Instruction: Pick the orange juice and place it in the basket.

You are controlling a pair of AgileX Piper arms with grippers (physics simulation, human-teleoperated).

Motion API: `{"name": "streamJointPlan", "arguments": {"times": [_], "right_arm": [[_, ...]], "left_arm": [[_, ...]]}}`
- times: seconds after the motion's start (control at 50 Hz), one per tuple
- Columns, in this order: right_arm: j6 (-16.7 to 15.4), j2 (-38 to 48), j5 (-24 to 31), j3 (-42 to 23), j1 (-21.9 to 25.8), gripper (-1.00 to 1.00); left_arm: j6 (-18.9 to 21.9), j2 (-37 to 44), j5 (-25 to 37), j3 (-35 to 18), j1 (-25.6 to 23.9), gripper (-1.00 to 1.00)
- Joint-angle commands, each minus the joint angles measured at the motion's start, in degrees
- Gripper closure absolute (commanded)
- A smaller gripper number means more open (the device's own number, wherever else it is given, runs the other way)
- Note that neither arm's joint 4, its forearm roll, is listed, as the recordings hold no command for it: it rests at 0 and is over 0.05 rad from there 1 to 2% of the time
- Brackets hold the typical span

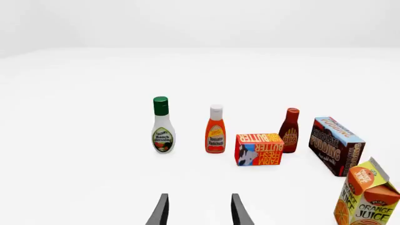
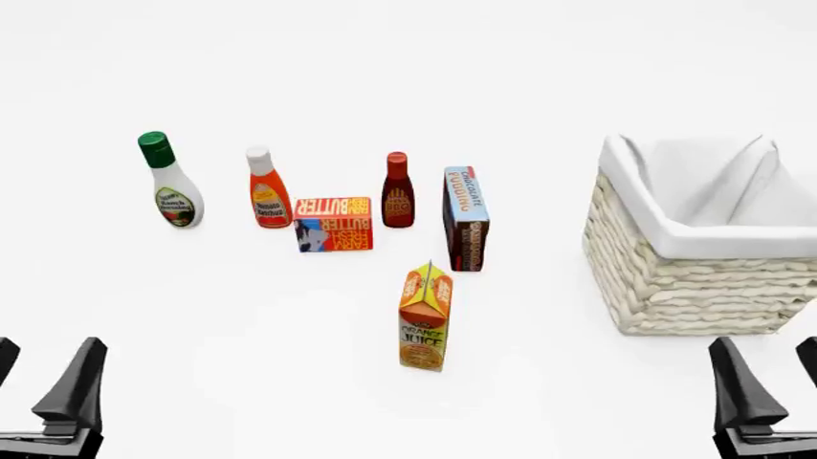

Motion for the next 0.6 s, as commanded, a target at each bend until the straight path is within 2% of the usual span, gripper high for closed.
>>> {"name": "streamJointPlan", "arguments": {"times": [0.02,0.34,0.54,0.6], "right_arm": [[-0.37,0.68,-0.26,-0.14,0.16,-1.00],[-1.02,-0.33,0.42,-0.28,0.44,-1.00],[-2.84,-0.40,1.04,-0.98,-0.36,-1.00],[-4.50,-0.36,0.92,-1.42,-0.49,-1.00]], "left_arm": [[0.00,0.25,-0.01,-0.19,0.01,-1.00],[-0.13,0.15,0.24,-0.24,-1.19,-1.00],[0.09,0.08,0.10,-0.19,-0.83,-1.00],[0.10,0.08,0.09,-0.18,-0.83,-1.00]]}}
